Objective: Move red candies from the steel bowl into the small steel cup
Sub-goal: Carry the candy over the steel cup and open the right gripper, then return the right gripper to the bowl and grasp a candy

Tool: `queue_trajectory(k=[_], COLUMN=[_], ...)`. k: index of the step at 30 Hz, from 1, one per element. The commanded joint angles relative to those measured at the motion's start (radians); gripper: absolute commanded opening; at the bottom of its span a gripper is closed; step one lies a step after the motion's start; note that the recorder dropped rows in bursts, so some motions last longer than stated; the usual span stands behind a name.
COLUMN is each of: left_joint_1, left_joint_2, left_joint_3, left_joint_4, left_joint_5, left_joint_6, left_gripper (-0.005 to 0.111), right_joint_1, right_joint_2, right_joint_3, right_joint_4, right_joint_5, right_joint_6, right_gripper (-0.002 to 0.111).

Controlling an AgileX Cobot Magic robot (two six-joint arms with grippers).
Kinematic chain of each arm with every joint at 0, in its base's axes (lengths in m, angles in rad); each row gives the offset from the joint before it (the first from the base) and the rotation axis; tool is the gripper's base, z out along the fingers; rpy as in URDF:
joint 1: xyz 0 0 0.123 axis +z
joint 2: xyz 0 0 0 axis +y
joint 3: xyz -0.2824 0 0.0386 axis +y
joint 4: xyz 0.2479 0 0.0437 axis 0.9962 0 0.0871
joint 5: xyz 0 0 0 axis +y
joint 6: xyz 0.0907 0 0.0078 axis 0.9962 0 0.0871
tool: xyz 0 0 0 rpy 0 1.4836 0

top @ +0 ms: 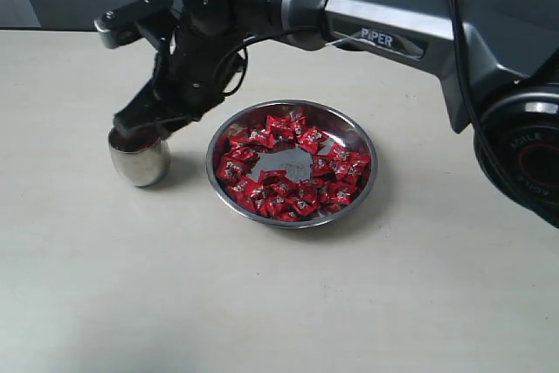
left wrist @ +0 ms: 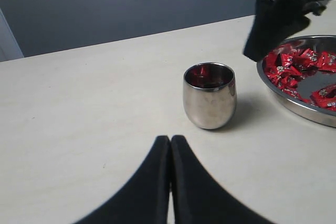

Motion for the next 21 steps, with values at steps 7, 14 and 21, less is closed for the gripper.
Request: queue_trajectory(k=[7, 14, 21], left_joint_1=[-0.003, -0.003, -0.003], left_joint_2=[-0.004, -0.004, -0.004], left_joint_3=[-0.001, -0.001, -0.001], left_joint_4=[-0.001, -0.001, -0.001], left_joint_5=[-0.009, -0.009, -0.009], left_joint_6=[-0.005, -0.005, -0.005], left_gripper=[0.0, 0.0, 0.0], right_joint_1=[-0.109, -0.122, -0.122], right_joint_2=[0.015, 0.074, 0.119], right_joint_3=[0.026, 0.026, 0.026], right_joint_4=[-0.136, -0.13, -0.154], right_joint_5=[0.143, 0.038, -0.023], right_joint_6=[0.063, 0.072, 0.073], right_gripper=[0.038, 0.038, 0.038])
